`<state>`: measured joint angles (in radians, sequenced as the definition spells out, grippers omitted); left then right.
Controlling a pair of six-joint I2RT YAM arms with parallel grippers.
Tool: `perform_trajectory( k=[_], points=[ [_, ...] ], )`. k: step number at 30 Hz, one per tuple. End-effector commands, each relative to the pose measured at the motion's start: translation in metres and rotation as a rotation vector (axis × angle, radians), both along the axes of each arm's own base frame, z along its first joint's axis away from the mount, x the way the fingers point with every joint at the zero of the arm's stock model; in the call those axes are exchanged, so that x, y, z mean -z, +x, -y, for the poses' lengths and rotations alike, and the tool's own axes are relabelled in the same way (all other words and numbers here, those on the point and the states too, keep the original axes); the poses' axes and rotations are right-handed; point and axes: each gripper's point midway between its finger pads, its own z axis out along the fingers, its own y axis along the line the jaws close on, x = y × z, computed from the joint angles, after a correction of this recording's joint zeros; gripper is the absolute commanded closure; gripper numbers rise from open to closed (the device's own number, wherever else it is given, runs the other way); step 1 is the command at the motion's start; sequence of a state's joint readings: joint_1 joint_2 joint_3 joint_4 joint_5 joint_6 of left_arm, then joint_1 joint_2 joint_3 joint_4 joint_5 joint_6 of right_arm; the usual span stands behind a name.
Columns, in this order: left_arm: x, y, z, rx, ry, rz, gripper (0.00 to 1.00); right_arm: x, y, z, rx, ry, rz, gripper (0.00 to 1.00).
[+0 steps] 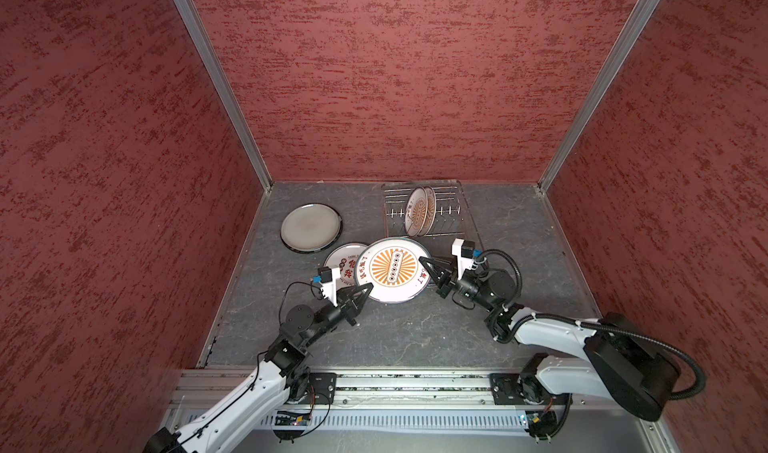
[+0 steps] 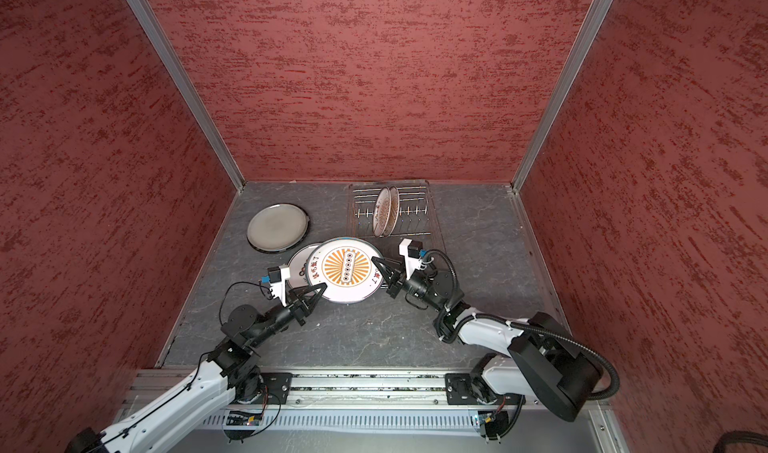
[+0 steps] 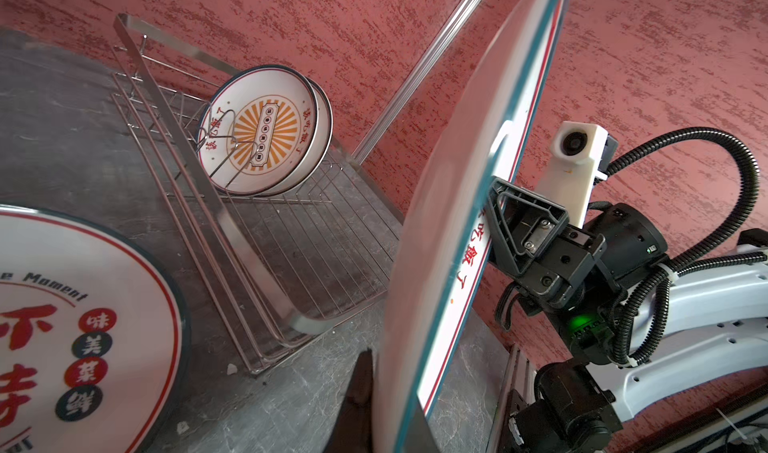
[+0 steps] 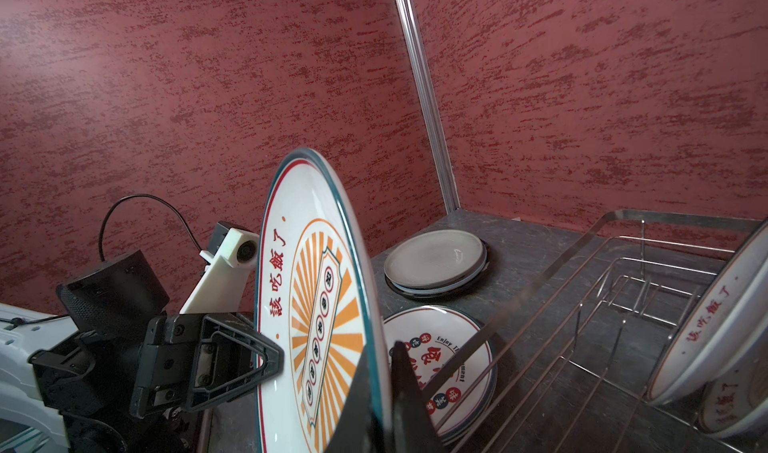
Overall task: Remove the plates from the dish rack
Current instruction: 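Carry the upright plate toward the left gripper over the red-printed stack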
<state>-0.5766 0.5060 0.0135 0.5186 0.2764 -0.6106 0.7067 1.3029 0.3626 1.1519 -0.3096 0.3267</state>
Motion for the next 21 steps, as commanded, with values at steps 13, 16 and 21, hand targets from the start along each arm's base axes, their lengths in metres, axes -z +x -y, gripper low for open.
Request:
perform_trajectory(
  k=[13, 16, 21],
  points=[
    [-0.017, 0.001, -0.002, -0.013, -0.059, -0.028, 1.00, -0.025, 0.005, -0.020, -0.020, -0.013, 0.090, 0.68],
    [-0.013, 0.002, -0.007, -0.035, -0.070, -0.044, 1.00, -0.023, 0.009, -0.024, -0.025, -0.030, 0.069, 0.34],
    [-0.012, 0.006, -0.017, -0.074, -0.095, -0.059, 1.00, -0.022, 0.014, -0.022, 0.000, -0.020, 0.052, 0.03]
  ],
)
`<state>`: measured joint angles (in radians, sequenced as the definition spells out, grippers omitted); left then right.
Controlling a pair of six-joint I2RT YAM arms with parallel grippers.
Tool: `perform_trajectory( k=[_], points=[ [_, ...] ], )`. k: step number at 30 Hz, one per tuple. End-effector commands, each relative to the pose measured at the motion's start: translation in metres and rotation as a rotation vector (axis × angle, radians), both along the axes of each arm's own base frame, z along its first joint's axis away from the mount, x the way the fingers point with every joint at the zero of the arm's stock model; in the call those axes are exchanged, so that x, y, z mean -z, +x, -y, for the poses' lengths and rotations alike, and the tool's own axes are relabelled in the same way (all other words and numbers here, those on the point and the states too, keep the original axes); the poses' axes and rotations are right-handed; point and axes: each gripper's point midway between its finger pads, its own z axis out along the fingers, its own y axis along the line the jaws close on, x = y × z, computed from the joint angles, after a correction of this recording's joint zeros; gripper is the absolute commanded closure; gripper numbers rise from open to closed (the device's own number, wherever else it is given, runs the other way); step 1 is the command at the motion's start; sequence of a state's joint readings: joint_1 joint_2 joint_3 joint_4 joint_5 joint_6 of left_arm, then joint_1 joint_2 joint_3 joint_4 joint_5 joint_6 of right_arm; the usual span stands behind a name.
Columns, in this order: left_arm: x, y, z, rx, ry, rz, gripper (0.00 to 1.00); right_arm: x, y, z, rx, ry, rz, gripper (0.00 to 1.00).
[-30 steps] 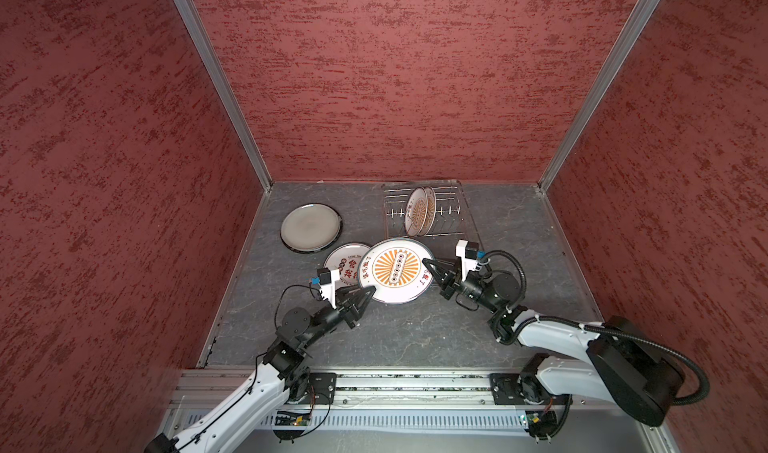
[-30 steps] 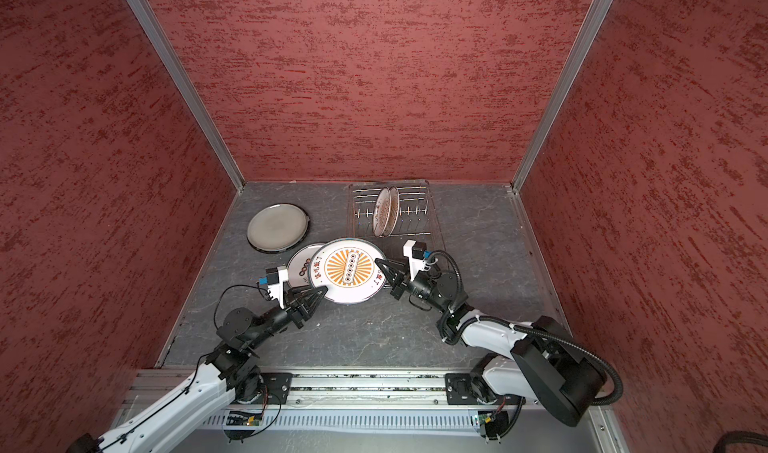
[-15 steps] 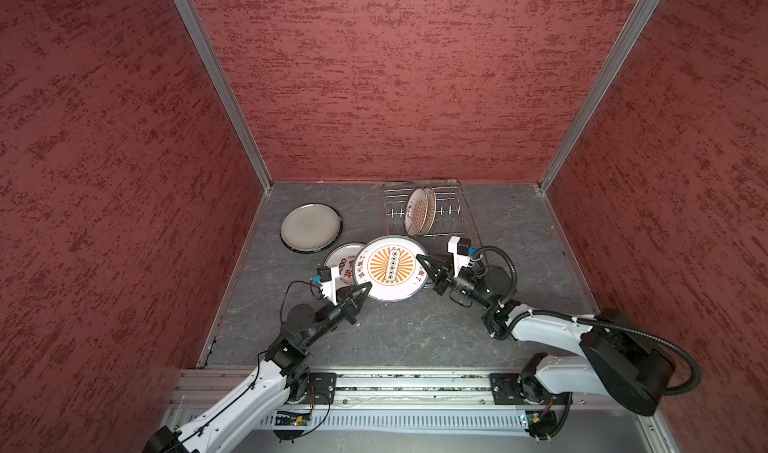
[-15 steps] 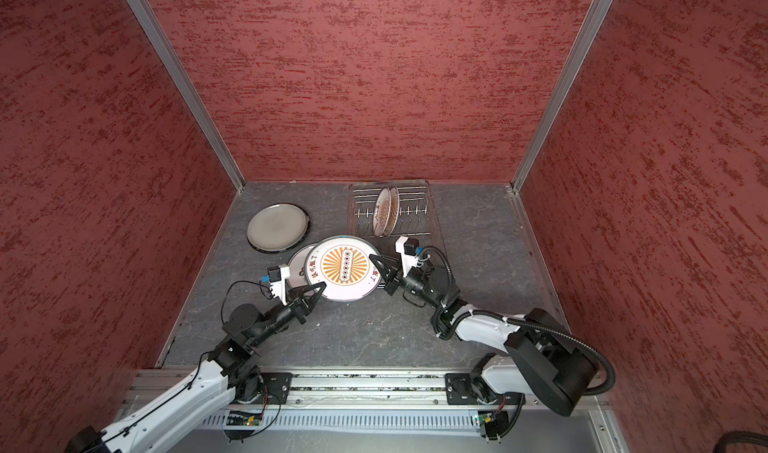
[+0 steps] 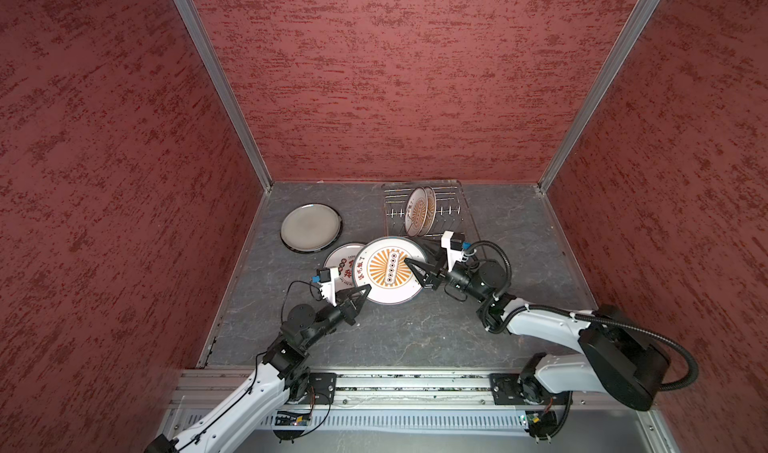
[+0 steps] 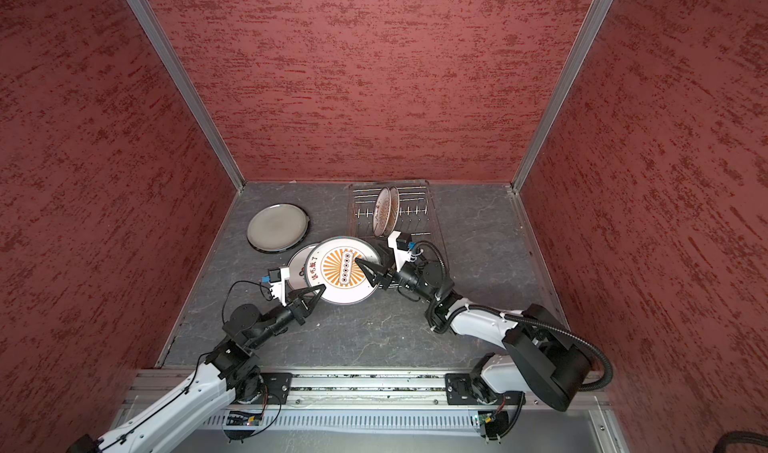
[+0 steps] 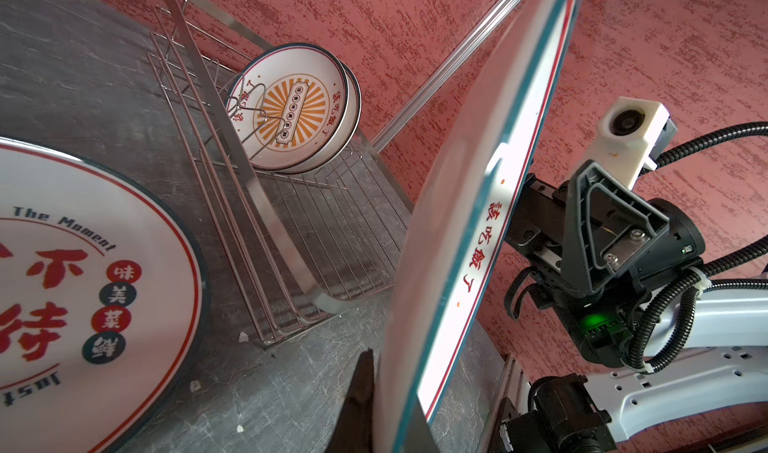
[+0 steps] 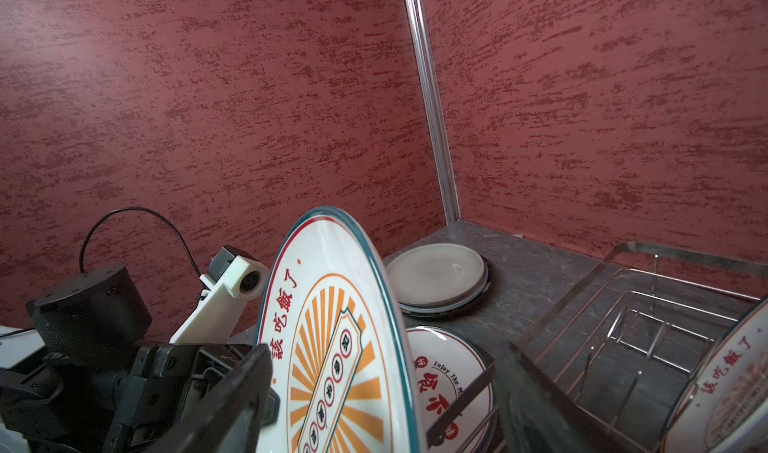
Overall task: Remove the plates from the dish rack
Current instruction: 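Carry the upright plate toward the left gripper over the red-printed stack, then lower and lay the plate flat onto the red-printed stack with the right gripper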
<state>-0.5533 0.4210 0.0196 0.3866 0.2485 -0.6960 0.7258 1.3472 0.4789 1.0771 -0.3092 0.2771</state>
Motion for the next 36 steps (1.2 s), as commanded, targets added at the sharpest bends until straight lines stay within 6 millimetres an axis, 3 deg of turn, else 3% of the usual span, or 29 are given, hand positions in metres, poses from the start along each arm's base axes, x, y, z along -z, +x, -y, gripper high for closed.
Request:
perform_trajectory(
  k=[1, 7, 15, 36],
  points=[
    [-0.019, 0.003, -0.008, -0.034, -0.063, 0.038, 1.00, -0.006, 0.003, -0.002, 0.015, 0.008, 0.010, 0.02],
    [-0.016, 0.006, -0.018, -0.074, -0.080, 0.014, 1.00, -0.006, 0.002, 0.006, 0.045, 0.024, 0.010, 0.01],
    [0.003, 0.023, -0.042, -0.194, -0.125, -0.114, 1.00, -0.006, 0.000, 0.011, 0.060, 0.037, 0.011, 0.01],
    [0.050, 0.044, -0.097, -0.460, -0.214, -0.396, 1.00, 0.018, 0.014, -0.026, 0.032, -0.092, -0.038, 0.01]
  ],
)
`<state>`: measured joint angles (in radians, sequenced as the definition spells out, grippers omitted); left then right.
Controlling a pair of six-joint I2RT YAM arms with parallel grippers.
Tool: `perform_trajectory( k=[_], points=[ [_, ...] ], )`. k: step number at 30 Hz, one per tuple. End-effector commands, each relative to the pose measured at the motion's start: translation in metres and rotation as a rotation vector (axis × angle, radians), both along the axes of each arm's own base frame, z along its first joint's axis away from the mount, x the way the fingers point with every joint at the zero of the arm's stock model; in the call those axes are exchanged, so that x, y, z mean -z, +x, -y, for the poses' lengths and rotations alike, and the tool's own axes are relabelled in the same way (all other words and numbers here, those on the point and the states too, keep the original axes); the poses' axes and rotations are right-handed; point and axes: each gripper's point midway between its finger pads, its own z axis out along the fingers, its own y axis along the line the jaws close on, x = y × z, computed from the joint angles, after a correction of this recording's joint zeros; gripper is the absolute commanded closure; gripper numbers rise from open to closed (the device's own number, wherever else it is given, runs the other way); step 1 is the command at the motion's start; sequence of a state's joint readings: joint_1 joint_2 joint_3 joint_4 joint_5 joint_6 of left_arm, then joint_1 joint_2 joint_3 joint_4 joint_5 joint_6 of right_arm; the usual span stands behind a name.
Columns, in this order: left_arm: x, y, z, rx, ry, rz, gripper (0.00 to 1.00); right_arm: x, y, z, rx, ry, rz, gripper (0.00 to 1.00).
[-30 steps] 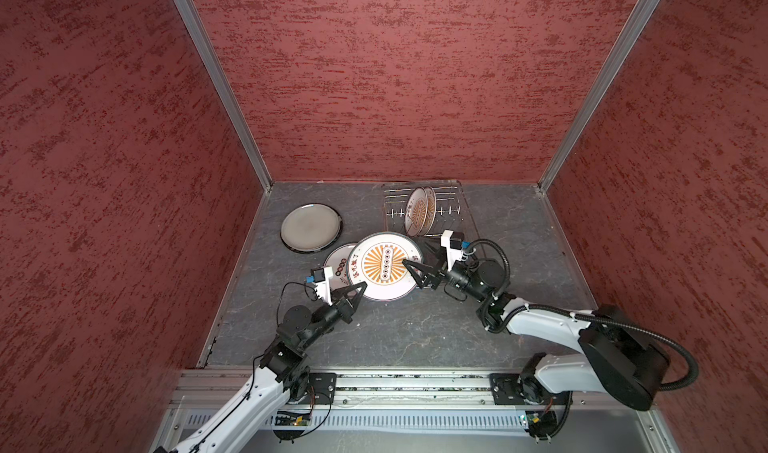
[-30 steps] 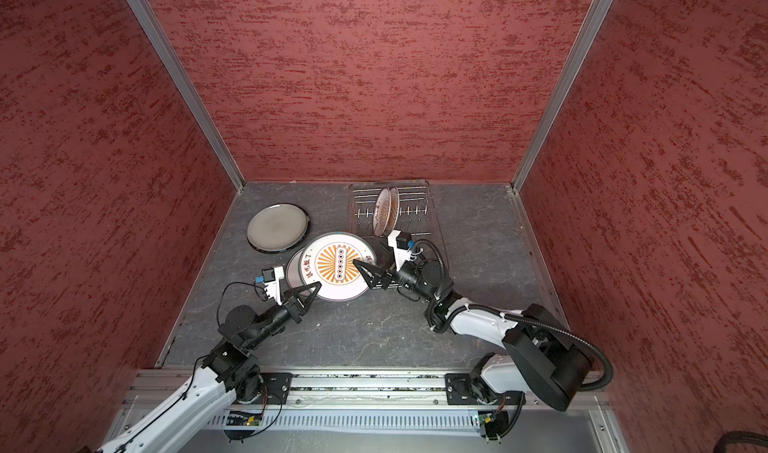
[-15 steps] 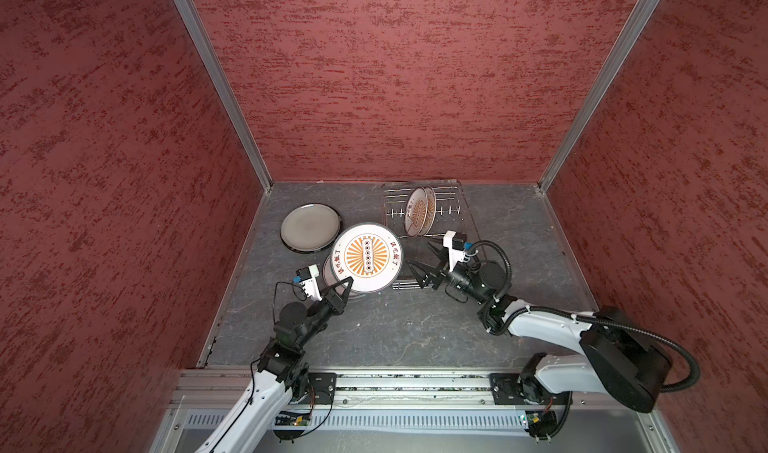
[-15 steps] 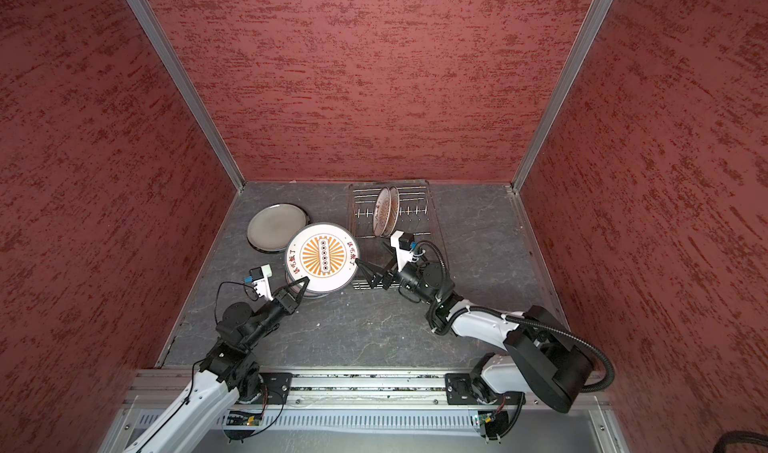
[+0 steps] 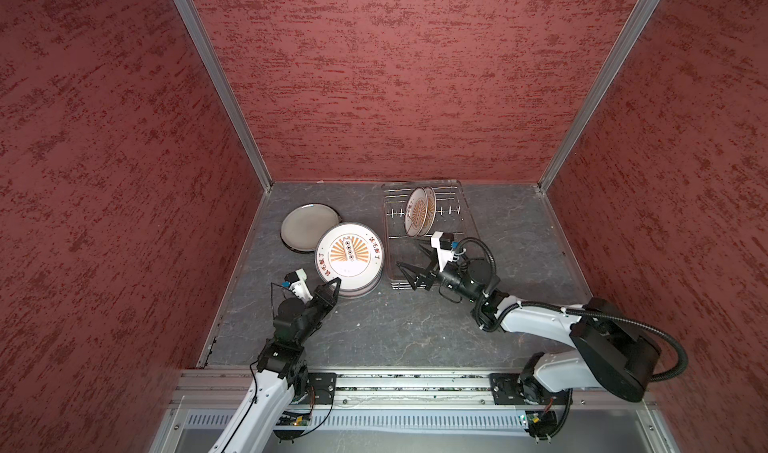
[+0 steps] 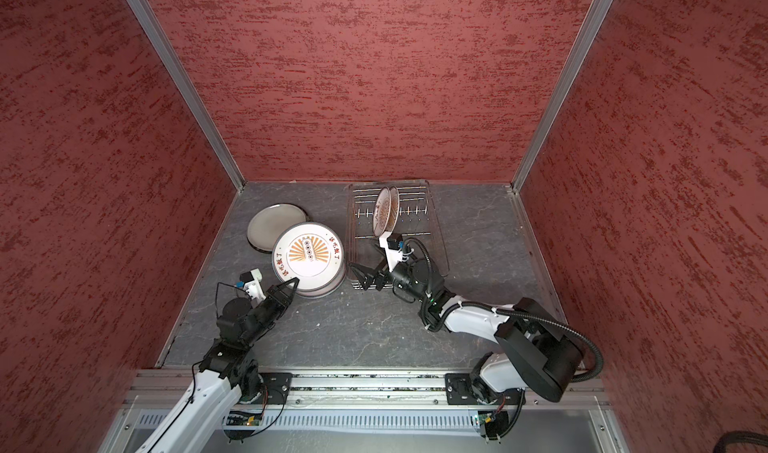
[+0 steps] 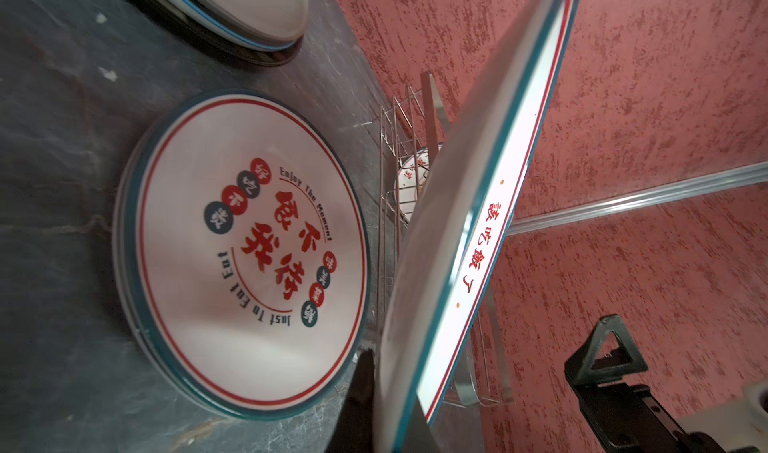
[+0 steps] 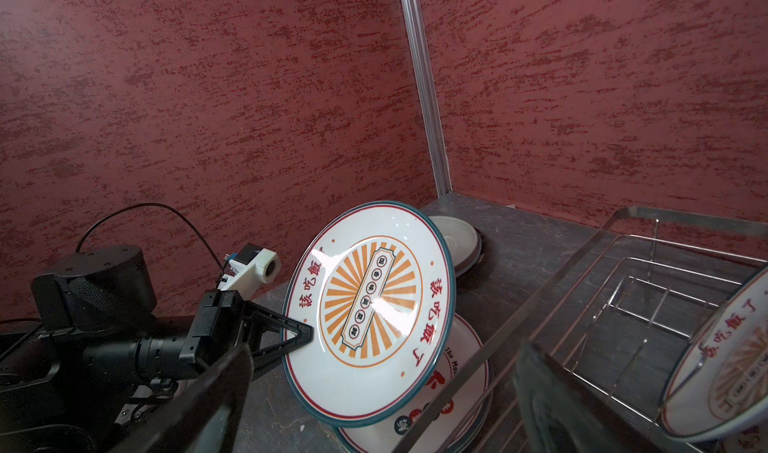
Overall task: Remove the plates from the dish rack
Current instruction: 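Lower and lay the plate flat onto the red-printed stack with the right gripper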
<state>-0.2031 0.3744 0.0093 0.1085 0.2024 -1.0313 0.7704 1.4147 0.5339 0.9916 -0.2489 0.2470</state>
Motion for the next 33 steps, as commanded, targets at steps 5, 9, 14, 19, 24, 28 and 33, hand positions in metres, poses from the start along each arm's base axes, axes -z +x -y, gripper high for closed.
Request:
perform_trajectory(
  k=[5, 9, 14, 19, 24, 28, 33],
  points=[
    [0.001, 0.004, -0.013, -0.073, -0.011, -0.094, 1.00, 0.009, 0.014, -0.020, 0.020, -0.080, -0.023, 0.01],
    [0.007, 0.005, -0.008, -0.054, -0.023, -0.147, 1.00, 0.016, 0.018, -0.028, 0.042, -0.117, -0.032, 0.01],
    [0.013, 0.010, -0.004, -0.038, -0.021, -0.198, 1.00, 0.021, 0.023, -0.033, 0.077, -0.157, -0.035, 0.01],
    [0.022, 0.014, -0.003, -0.042, -0.027, -0.251, 1.00, 0.024, 0.025, -0.037, 0.092, -0.183, -0.028, 0.01],
    [0.026, 0.018, 0.002, -0.015, -0.028, -0.277, 1.00, 0.032, 0.019, -0.050, 0.038, -0.231, -0.026, 0.01],
    [0.031, 0.020, 0.002, -0.022, -0.028, -0.300, 1.00, 0.041, 0.020, -0.059, 0.016, -0.273, -0.038, 0.01],
    [0.038, 0.021, 0.003, -0.022, -0.021, -0.349, 0.91, 0.046, 0.020, -0.067, 0.008, -0.305, -0.044, 0.01]
  ],
)
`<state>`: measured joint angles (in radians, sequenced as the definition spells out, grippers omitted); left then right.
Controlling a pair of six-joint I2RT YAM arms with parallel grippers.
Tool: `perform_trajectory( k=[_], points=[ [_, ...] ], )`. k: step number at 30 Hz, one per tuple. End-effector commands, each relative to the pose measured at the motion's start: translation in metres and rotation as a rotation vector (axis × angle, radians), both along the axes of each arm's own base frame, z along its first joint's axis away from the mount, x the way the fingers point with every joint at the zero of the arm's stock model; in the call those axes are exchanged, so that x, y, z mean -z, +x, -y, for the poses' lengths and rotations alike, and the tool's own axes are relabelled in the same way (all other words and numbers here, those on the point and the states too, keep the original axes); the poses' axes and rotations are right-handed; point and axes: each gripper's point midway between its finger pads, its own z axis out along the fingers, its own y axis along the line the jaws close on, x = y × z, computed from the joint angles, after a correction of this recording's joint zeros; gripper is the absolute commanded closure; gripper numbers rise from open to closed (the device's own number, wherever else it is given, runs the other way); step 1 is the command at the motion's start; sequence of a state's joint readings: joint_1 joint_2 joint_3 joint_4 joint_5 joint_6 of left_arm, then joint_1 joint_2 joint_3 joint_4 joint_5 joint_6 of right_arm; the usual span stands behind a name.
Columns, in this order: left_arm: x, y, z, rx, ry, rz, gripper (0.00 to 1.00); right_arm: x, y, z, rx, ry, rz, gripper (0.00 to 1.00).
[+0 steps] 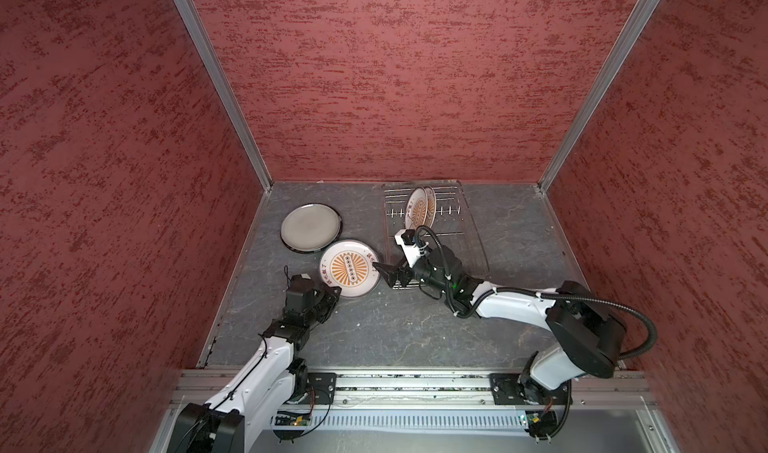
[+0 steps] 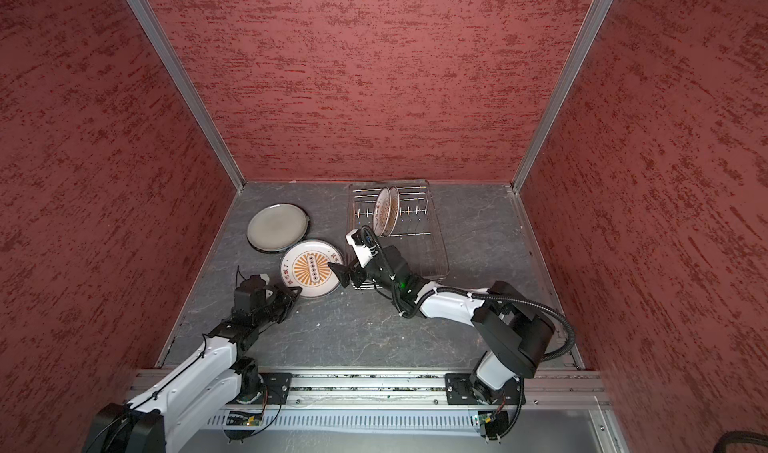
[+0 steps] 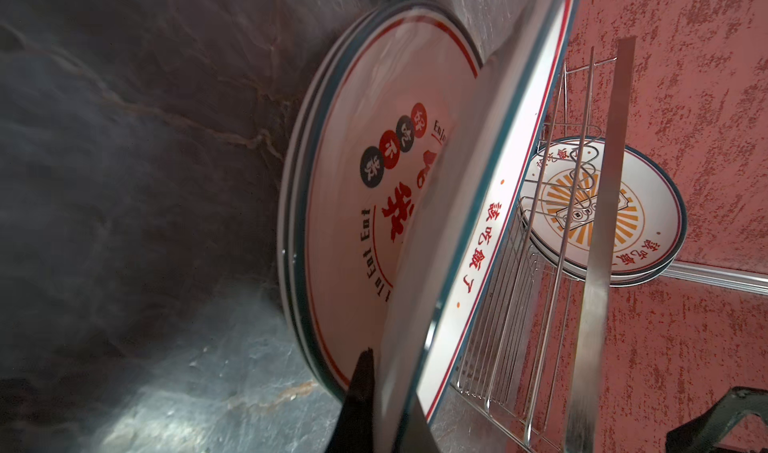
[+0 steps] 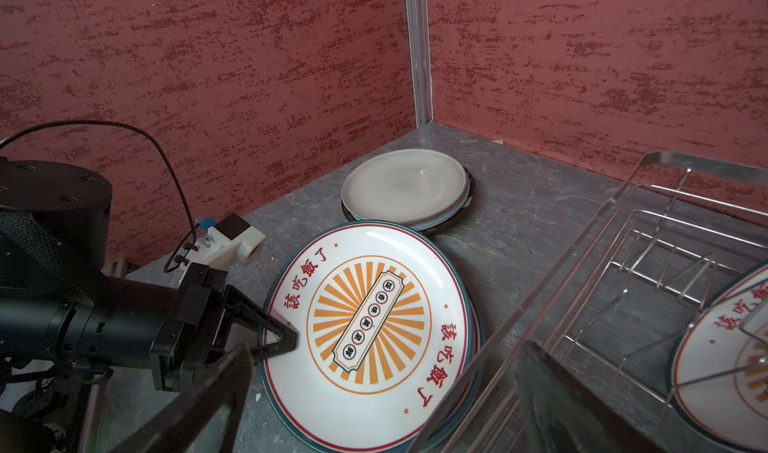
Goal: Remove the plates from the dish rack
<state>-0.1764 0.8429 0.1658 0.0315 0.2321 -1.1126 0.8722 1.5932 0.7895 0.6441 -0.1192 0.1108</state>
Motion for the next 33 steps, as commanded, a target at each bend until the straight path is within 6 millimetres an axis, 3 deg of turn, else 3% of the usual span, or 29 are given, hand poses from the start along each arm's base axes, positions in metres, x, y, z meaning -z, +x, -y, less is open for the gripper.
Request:
perform_trajectory(
  k=[1, 5, 7, 15, 16, 19, 23, 26, 33],
  points=[
    [-0.020, 0.014, 0.003, 0.008, -0.015, 0.064, 0.90, 0.000, -0.001, -0.009, -0.019, -0.036, 0.022, 0.01],
    [-0.018, 0.015, 0.004, 0.009, -0.015, 0.054, 0.85, 0.003, 0.001, -0.012, -0.007, -0.056, 0.024, 0.01],
    [-0.020, 0.016, 0.005, 0.018, -0.011, 0.060, 0.75, 0.004, 0.001, -0.013, -0.006, -0.061, 0.030, 0.01],
    [-0.019, 0.017, 0.003, 0.014, 0.001, 0.056, 0.63, 0.003, 0.004, -0.012, 0.010, -0.070, 0.040, 0.01],
    [-0.018, 0.017, 0.003, 0.014, 0.004, 0.055, 0.56, 0.004, 0.004, -0.012, 0.011, -0.070, 0.039, 0.01],
    [-0.019, 0.016, 0.003, 0.018, 0.008, 0.057, 0.48, 0.003, 0.005, -0.012, 0.018, -0.071, 0.041, 0.01],
    [-0.021, 0.015, 0.002, 0.015, 0.023, 0.064, 0.29, 0.002, 0.006, -0.010, 0.033, -0.072, 0.046, 0.01],
    [-0.022, 0.012, -0.006, -0.023, 0.069, 0.059, 0.24, 0.003, 0.007, -0.009, 0.042, -0.075, 0.046, 0.01],
    [-0.026, 0.007, -0.012, -0.053, 0.081, 0.074, 0.25, 0.005, 0.008, -0.007, 0.054, -0.077, 0.048, 0.01]
  ],
)
